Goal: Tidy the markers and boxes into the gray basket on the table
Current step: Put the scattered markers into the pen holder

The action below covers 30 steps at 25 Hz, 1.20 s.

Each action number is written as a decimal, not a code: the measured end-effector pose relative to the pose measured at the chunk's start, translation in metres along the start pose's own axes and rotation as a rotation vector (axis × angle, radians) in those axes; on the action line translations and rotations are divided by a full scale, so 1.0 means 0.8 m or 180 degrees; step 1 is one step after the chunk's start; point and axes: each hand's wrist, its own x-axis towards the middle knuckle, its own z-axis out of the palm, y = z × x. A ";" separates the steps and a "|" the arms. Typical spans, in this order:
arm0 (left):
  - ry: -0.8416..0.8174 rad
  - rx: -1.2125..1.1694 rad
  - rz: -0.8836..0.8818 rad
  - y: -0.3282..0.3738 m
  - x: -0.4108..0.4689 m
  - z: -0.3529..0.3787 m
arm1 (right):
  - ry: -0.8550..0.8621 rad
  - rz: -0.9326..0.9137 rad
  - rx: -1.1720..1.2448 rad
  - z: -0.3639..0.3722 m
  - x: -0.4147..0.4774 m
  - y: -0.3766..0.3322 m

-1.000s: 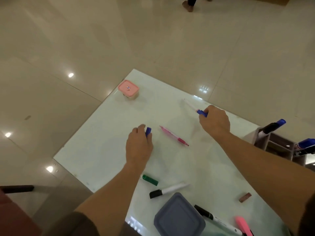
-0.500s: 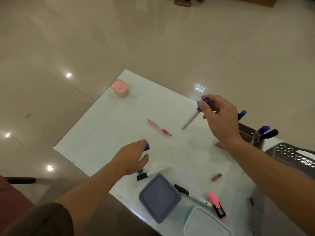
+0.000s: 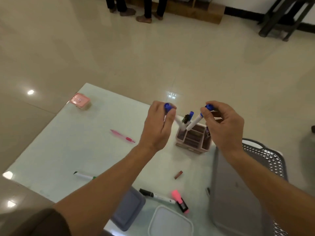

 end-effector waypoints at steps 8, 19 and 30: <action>-0.0513 0.1300 0.0276 -0.013 0.009 0.070 | 0.0298 0.0147 -0.0804 -0.078 -0.022 0.073; -0.0613 0.1896 -0.0288 -0.042 0.022 0.105 | 0.0493 0.0035 -0.0854 -0.044 -0.017 0.086; -0.1059 0.2129 -0.0633 -0.059 0.038 0.126 | 0.0094 0.0960 -0.1504 0.001 -0.028 0.152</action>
